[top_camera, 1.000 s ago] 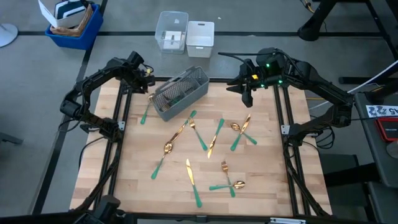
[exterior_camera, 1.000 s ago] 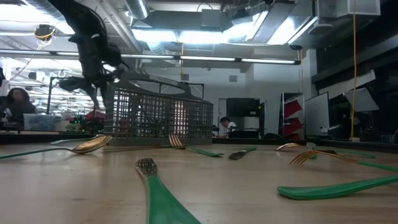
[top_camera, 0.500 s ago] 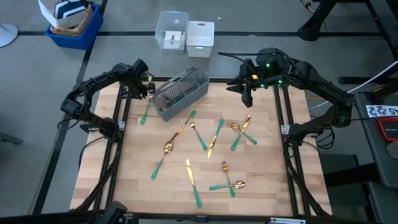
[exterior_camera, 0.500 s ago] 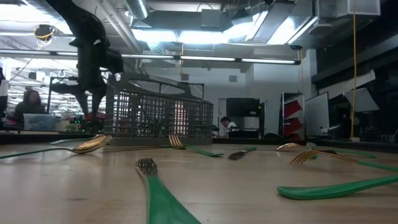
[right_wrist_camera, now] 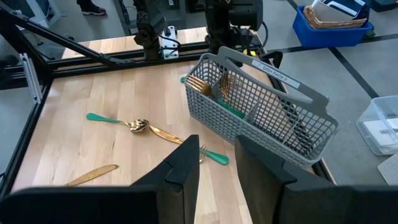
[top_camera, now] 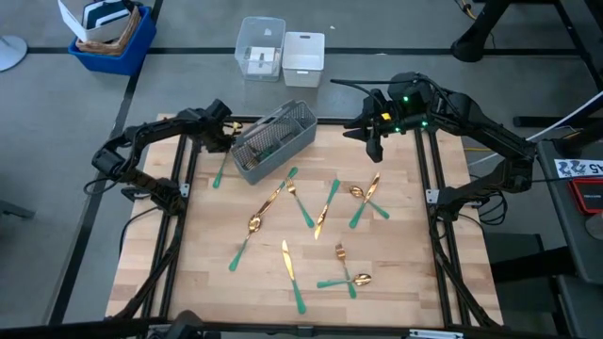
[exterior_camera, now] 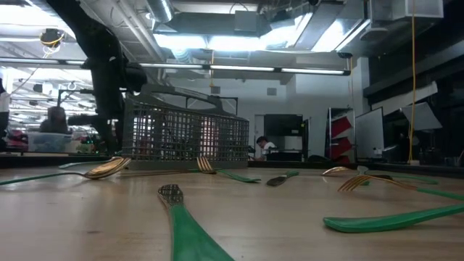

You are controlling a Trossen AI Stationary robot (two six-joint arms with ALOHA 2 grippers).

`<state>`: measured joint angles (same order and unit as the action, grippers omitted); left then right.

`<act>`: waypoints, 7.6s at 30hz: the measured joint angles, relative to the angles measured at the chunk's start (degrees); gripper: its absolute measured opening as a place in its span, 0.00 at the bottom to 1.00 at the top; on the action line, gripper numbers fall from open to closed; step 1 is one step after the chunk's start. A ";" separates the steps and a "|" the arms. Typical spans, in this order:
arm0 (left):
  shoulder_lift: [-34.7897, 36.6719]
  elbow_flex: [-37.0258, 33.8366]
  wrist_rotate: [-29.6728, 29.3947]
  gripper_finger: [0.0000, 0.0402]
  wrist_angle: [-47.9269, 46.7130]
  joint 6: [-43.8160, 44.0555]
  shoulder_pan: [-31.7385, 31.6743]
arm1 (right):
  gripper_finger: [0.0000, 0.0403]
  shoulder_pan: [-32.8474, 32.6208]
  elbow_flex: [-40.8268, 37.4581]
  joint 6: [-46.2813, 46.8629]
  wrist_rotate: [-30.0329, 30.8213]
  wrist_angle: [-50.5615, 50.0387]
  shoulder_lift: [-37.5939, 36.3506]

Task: Sort silverware
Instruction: Put the top left green-gold spoon into the silverware basket, then put the top right green-gold table knife into the silverware basket

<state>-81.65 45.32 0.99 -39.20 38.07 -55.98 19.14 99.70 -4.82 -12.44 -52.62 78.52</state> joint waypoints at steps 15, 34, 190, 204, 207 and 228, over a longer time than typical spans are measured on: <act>0.00 0.00 -7.86 0.18 -3.37 -3.71 3.27 | 0.27 0.00 0.00 0.00 -0.01 -0.02 0.02; 0.00 0.00 -9.16 0.18 -1.85 -2.50 5.09 | 0.27 0.00 0.00 -0.15 -0.01 -0.02 0.02; -2.49 0.04 -6.78 0.26 61.55 -38.46 29.30 | 0.27 -0.01 0.00 -0.13 6.02 0.07 0.15; 7.63 0.04 -5.71 0.28 60.72 -24.61 30.32 | 0.27 -0.02 0.00 3.17 4.82 -0.37 0.15; 12.65 0.06 -2.60 0.28 58.81 -20.69 31.52 | 0.27 0.00 0.00 4.41 3.27 -0.37 0.15; 29.70 0.09 0.46 0.28 11.33 6.17 59.75 | 0.27 -1.57 0.00 21.43 1.59 -16.94 0.34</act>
<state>-51.95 45.41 1.45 -27.87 44.24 3.77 17.57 99.70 16.61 -10.85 -69.56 78.86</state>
